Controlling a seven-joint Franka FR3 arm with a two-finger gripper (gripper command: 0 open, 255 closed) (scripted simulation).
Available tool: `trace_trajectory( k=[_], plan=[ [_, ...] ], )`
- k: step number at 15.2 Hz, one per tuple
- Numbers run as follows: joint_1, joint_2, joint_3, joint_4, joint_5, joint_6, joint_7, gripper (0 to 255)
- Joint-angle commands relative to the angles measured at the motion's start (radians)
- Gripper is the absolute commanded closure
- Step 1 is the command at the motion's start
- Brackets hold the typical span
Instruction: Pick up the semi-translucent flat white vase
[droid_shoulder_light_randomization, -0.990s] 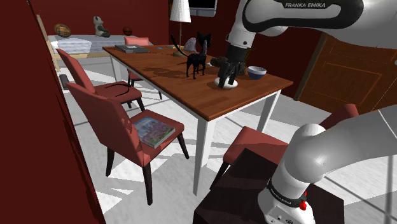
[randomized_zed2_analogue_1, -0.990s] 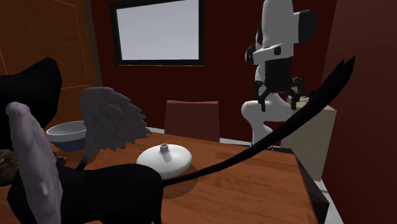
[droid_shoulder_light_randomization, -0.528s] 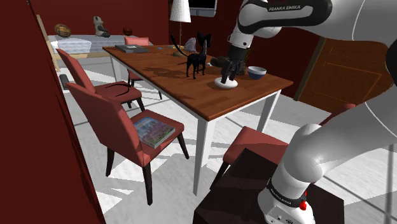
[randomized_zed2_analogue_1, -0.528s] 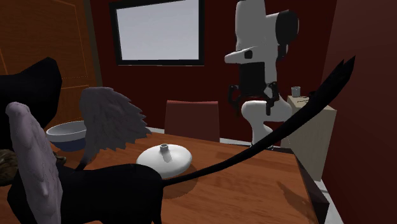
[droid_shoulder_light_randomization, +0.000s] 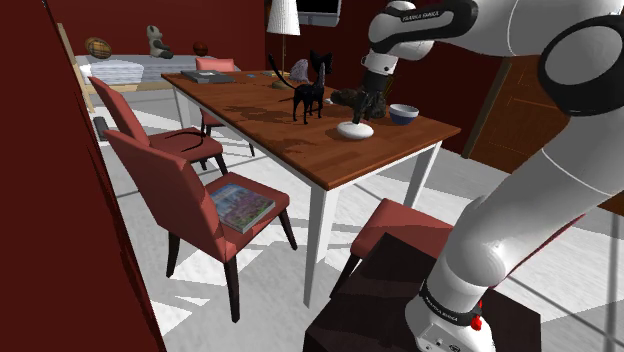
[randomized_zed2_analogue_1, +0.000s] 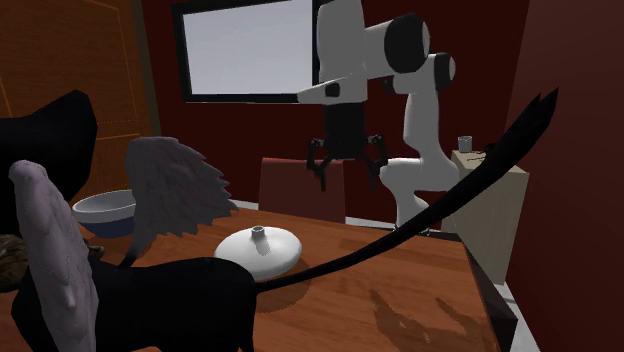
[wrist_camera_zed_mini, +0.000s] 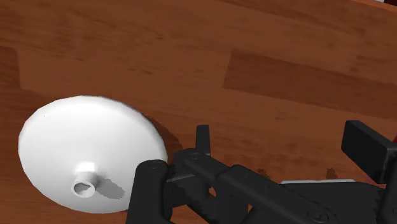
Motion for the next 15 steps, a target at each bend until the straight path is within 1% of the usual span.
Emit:
trace_trajectory(
  k=[1, 4, 7, 9, 12, 15],
  plan=[
    [-0.003, 0.069, -0.039, 0.062, 0.02, 0.003, -0.061, 0],
    [-0.012, 0.178, -0.091, 0.164, 0.067, 0.001, -0.15, 0],
    [-0.034, 0.298, -0.136, 0.28, 0.13, -0.014, -0.241, 0],
    [-0.059, 0.385, -0.159, 0.368, 0.181, -0.032, -0.3, 0],
    [-0.113, 0.515, -0.178, 0.51, 0.259, -0.071, -0.378, 0],
    [-0.112, 0.511, -0.173, 0.465, 0.257, -0.03, -0.382, 0]
  ],
)
